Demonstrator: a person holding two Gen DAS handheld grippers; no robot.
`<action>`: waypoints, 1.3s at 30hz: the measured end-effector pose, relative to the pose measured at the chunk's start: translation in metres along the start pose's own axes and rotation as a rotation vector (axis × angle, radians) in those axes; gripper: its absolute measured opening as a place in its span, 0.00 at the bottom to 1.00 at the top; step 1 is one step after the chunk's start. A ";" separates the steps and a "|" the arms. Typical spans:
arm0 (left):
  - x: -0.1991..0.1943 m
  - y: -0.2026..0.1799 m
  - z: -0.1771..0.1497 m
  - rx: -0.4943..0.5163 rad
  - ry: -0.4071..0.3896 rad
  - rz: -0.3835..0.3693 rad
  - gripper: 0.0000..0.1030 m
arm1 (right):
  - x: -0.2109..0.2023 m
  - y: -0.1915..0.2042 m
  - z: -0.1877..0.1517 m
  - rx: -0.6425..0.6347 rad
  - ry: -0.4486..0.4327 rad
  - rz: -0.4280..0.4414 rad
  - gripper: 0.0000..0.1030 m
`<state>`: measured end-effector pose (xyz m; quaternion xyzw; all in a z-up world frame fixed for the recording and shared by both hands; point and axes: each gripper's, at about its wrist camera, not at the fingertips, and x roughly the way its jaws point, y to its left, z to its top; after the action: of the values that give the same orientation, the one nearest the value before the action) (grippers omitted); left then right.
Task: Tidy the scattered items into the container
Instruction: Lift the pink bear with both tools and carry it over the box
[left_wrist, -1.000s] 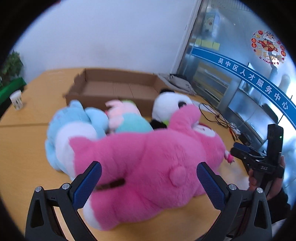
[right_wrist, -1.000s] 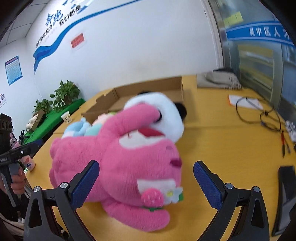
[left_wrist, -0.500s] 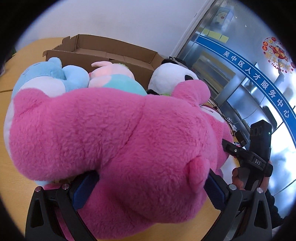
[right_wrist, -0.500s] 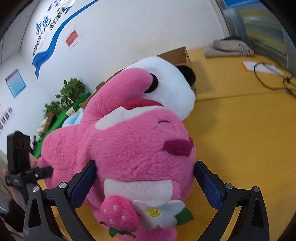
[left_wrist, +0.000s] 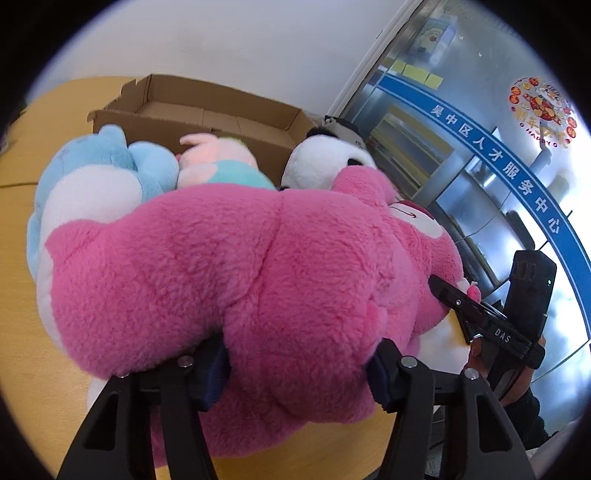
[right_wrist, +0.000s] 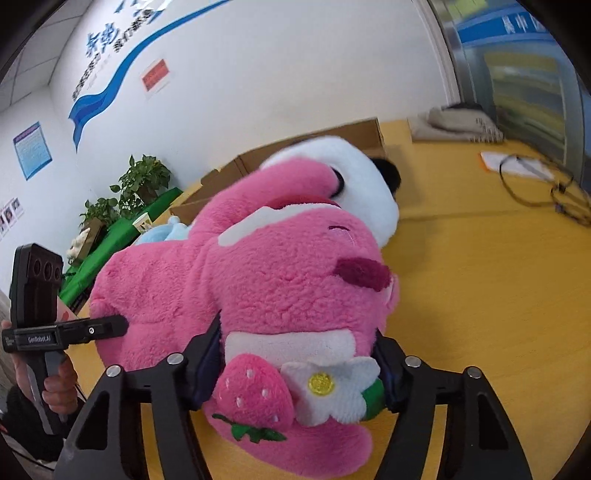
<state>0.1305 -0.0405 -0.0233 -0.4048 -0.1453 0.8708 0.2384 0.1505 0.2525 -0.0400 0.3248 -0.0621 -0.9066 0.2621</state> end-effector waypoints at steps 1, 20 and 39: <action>-0.006 -0.004 0.003 0.012 -0.012 0.002 0.59 | -0.008 0.005 0.002 -0.012 -0.016 -0.004 0.67; -0.112 -0.046 0.177 0.265 -0.254 0.051 0.59 | -0.061 0.084 0.173 -0.161 -0.268 0.021 0.64; -0.019 -0.002 0.378 0.228 -0.151 0.094 0.59 | 0.045 0.070 0.374 -0.134 -0.163 -0.070 0.63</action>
<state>-0.1505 -0.0717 0.2278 -0.3148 -0.0438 0.9198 0.2301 -0.0809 0.1472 0.2468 0.2338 -0.0113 -0.9407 0.2456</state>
